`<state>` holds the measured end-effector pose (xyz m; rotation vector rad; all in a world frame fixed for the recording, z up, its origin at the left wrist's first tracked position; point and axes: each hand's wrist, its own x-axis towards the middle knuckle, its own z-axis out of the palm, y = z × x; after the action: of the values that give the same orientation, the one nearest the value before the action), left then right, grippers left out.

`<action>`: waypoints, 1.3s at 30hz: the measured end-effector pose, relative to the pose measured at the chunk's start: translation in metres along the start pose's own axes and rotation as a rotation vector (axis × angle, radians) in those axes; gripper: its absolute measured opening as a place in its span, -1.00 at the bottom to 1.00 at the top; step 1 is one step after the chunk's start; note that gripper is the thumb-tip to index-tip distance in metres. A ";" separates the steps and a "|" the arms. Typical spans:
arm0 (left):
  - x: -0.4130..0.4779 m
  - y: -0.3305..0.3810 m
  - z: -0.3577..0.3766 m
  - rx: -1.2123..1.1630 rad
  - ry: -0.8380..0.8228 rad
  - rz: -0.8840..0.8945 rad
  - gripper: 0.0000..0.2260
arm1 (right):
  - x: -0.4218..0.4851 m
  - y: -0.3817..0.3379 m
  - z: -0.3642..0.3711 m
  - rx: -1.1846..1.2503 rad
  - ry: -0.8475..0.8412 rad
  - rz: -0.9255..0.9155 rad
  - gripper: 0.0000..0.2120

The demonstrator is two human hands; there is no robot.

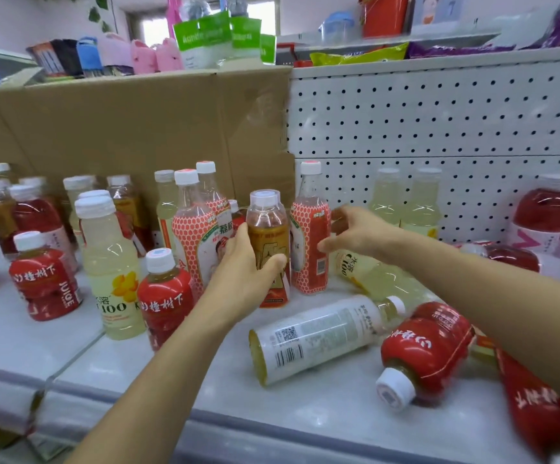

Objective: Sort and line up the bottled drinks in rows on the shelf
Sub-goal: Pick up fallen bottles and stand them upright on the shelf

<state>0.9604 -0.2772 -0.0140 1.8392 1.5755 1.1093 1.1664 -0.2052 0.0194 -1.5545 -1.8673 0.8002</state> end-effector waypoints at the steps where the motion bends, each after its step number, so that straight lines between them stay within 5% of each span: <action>1: -0.010 0.004 0.004 0.101 -0.005 0.032 -0.36 | -0.004 0.004 -0.009 -0.094 0.056 -0.011 -0.34; 3: -0.032 0.014 0.013 0.324 0.000 0.134 -0.22 | -0.014 0.016 -0.022 -0.335 0.107 0.015 -0.38; 6: -0.047 0.026 0.031 0.504 -0.094 0.260 -0.18 | -0.026 0.034 -0.019 -0.553 -0.052 0.163 -0.52; 9: -0.042 0.029 0.045 0.695 -0.261 0.237 -0.17 | -0.024 0.047 -0.009 -0.605 -0.111 0.242 -0.48; 13: -0.034 0.022 0.051 0.874 -0.274 0.216 -0.33 | -0.025 0.049 -0.016 -0.554 -0.055 0.235 -0.44; 19: -0.032 0.017 0.049 0.832 -0.240 0.219 -0.43 | -0.037 0.016 -0.057 -1.181 -0.019 -0.018 -0.45; 23: -0.031 0.013 0.043 0.621 -0.158 0.198 -0.43 | -0.036 -0.005 -0.072 -1.364 -0.151 -0.037 -0.43; 28: -0.026 0.002 0.041 0.233 -0.025 0.178 -0.45 | -0.030 -0.027 -0.101 -1.201 -0.278 -0.009 -0.37; 33: -0.026 0.005 0.050 -0.226 0.002 0.143 -0.45 | -0.015 -0.032 -0.112 -0.684 -0.145 -0.118 -0.57; 39: -0.022 0.015 0.060 -0.359 0.032 0.080 -0.46 | 0.006 -0.010 -0.084 -0.309 0.043 -0.170 -0.57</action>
<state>1.0181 -0.2926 -0.0419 1.6595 1.2310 1.3632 1.2219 -0.1934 0.0828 -1.5501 -2.1335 0.4132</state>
